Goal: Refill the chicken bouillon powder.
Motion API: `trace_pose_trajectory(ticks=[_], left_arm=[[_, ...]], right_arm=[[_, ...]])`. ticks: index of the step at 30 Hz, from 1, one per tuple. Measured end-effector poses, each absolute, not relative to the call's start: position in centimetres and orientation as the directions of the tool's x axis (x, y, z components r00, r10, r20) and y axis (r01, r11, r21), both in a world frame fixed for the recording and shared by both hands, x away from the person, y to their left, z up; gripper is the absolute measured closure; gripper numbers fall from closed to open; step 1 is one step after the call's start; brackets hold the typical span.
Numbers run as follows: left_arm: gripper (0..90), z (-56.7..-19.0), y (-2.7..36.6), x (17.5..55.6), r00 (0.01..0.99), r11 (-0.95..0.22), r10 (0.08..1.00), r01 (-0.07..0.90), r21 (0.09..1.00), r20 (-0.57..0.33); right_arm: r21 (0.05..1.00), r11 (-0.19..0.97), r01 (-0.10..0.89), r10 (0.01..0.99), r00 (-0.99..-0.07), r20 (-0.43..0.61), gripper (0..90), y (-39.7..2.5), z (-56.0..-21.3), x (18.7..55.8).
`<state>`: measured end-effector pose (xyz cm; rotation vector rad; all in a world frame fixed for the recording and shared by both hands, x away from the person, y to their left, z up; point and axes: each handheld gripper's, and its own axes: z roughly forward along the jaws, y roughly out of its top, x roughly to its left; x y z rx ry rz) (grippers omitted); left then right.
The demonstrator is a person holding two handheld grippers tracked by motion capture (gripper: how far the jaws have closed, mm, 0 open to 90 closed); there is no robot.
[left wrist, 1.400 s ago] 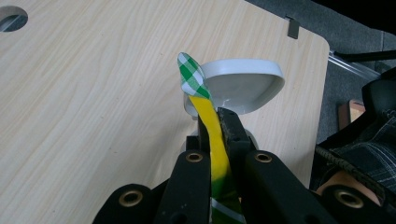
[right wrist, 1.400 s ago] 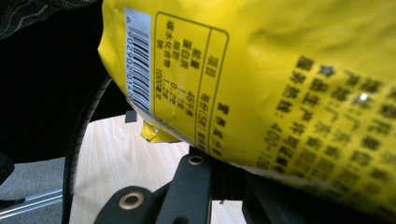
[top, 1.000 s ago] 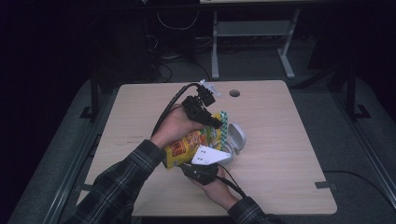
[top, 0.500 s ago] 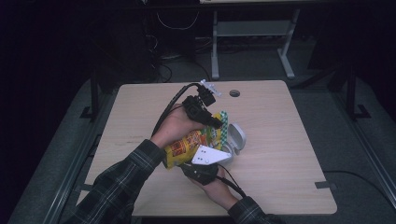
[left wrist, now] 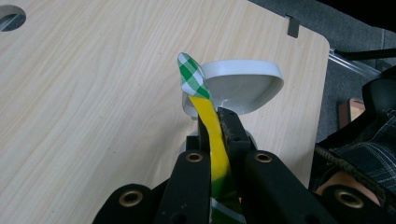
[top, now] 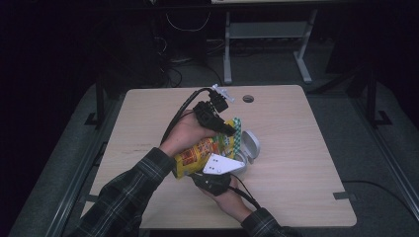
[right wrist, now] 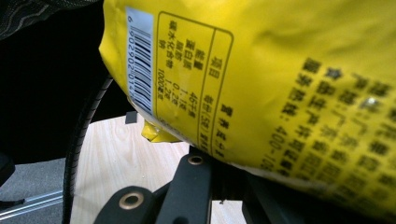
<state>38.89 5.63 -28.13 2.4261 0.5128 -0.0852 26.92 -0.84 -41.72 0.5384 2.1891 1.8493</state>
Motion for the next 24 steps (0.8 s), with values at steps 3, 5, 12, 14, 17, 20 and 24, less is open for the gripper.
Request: trace_pose_trajectory(ticks=[3,5,12,14,17,20,24], left_arm=[[90.0,-28.13,5.63,38.91,0.921,-0.713,0.341,0.383,0.587,-0.188],[90.0,-28.14,5.61,38.91,0.921,-0.713,0.341,0.383,0.587,-0.188],[89.9,-28.09,5.53,38.94,0.923,-0.717,0.338,0.379,0.585,-0.185],[90.0,-28.09,5.52,38.94,0.923,-0.716,0.338,0.38,0.585,-0.186],[89.9,-28.11,5.52,38.95,0.922,-0.716,0.339,0.381,0.585,-0.186],[90.0,-28.11,5.51,38.95,0.922,-0.716,0.338,0.381,0.585,-0.186],[90.0,-28.1,5.5,38.96,0.922,-0.718,0.338,0.381,0.583,-0.186]], right_arm=[[0.982,0.139,0.132,0.416,-0.907,0.063,90.0,-0.85,-41.72,26.92],[0.982,0.139,0.132,0.416,-0.907,0.063,90.0,-0.85,-41.73,26.93],[0.982,0.136,0.13,0.417,-0.907,0.062,90.0,-0.87,-41.72,26.94],[0.982,0.136,0.13,0.417,-0.907,0.062,90.0,-0.87,-41.71,26.94],[0.982,0.136,0.131,0.417,-0.907,0.063,90.0,-0.87,-41.71,26.93],[0.982,0.136,0.13,0.417,-0.907,0.062,90.0,-0.87,-41.71,26.92],[0.982,0.135,0.131,0.416,-0.907,0.064,90.0,-0.86,-41.71,26.91]])
